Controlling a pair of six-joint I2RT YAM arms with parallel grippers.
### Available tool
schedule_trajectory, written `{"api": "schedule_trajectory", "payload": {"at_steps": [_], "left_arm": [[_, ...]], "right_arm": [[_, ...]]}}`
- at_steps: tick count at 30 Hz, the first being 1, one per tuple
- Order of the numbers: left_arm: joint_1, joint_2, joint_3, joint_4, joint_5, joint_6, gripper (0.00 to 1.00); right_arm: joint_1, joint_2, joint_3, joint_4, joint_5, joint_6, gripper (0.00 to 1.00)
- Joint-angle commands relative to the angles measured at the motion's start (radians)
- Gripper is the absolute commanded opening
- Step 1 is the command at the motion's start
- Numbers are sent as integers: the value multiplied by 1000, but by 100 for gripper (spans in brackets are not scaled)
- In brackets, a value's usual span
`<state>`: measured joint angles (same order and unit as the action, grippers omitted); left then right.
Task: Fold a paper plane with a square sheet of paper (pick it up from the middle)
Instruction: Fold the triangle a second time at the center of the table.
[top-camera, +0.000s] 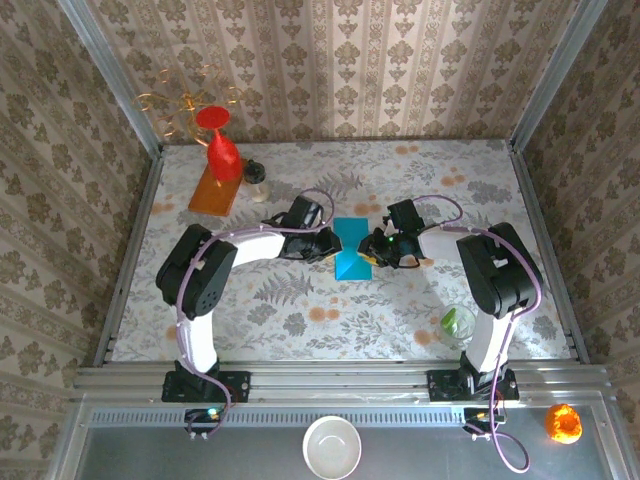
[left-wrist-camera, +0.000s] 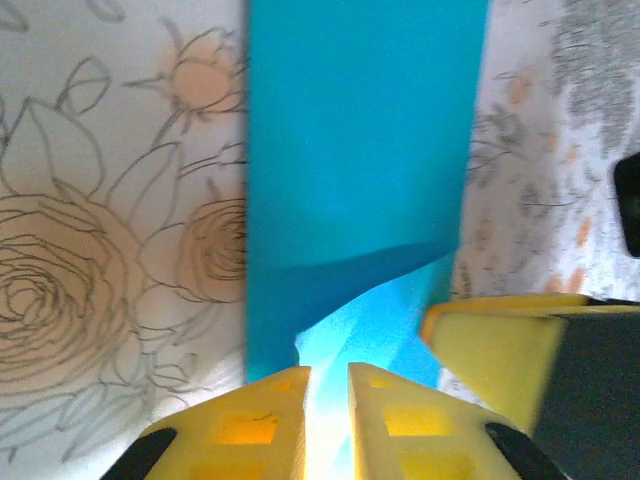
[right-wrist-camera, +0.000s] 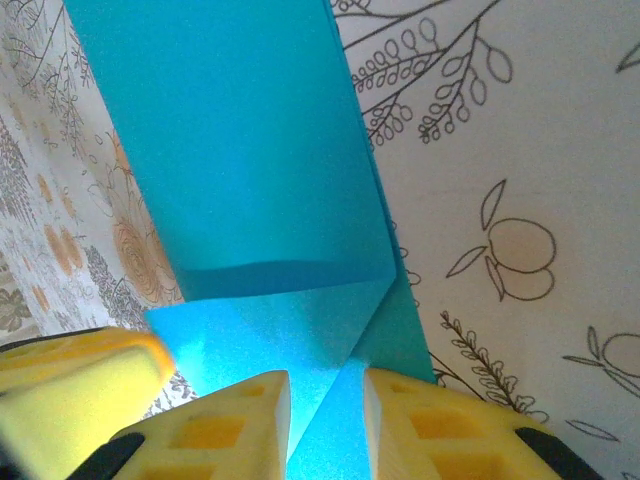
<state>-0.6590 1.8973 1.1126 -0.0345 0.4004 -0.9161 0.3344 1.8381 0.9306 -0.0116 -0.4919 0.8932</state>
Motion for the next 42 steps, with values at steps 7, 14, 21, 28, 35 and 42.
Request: {"api": "schedule_trajectory", "payload": {"at_steps": [7, 14, 21, 28, 35, 42], "left_arm": [[16, 4, 21, 21, 21, 7, 21], [21, 38, 23, 11, 22, 8, 22], [23, 64, 23, 7, 12, 4, 22], [35, 73, -15, 15, -8, -39, 22], [36, 83, -37, 40, 4, -66, 21], [38, 86, -36, 36, 4, -65, 19]], "right_arm": [[11, 7, 31, 0, -17, 10, 30], [12, 10, 35, 2, -13, 21, 31], [13, 10, 33, -4, -6, 29, 32], [14, 19, 39, -29, 16, 36, 34], [31, 36, 63, -19, -8, 36, 32], [40, 32, 46, 42, -59, 47, 31]]}}
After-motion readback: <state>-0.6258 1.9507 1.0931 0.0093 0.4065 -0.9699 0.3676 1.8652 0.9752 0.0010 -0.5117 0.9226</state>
